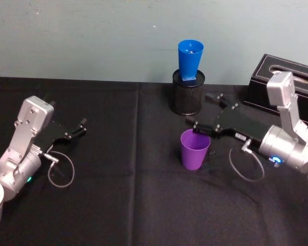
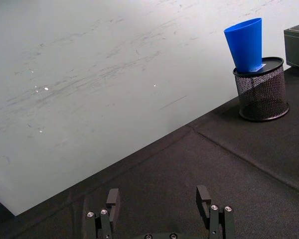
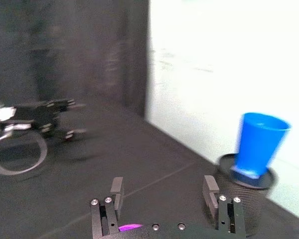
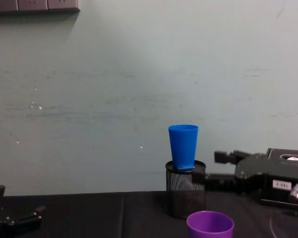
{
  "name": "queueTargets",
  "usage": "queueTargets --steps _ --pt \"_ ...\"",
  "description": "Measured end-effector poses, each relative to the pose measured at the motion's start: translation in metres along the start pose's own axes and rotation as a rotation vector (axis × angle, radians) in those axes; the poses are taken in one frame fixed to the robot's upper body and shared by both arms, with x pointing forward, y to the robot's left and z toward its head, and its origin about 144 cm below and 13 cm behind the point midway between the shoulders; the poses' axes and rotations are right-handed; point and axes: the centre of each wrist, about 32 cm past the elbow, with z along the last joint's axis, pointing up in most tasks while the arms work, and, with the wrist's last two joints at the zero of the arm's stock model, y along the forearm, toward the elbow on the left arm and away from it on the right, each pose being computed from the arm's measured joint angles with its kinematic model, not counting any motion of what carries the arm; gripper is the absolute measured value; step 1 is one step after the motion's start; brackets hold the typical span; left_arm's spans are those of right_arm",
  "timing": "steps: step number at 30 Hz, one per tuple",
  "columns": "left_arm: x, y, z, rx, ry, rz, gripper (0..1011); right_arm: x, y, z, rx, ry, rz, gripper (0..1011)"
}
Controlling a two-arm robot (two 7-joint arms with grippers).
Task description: Pick up one cup with a gripper and tap it against the other cup.
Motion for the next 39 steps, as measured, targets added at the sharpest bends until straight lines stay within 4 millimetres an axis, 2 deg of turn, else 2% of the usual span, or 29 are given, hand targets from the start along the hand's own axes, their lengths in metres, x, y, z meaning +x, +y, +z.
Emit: queueTargets --steps 7,16,26,39 --pt "0.000 0.000 0.000 0.000 0.000 0.000 1004 0.001 0.001 0.006 -0.029 -0.005 -0.183 1003" --pt "0.000 0.000 0.000 0.000 0.000 0.000 1005 -0.003 0.002 -0.004 -0.114 -0.007 -0.378 1003" --pt "0.000 0.000 0.000 0.000 0.000 0.000 1005 0.000 0.002 -0.015 -0.126 -0.011 -0.422 1003" --pt "0.000 0.000 0.000 0.000 0.000 0.000 1005 0.000 0.003 -0.014 -0.128 -0.013 -0.424 1003"
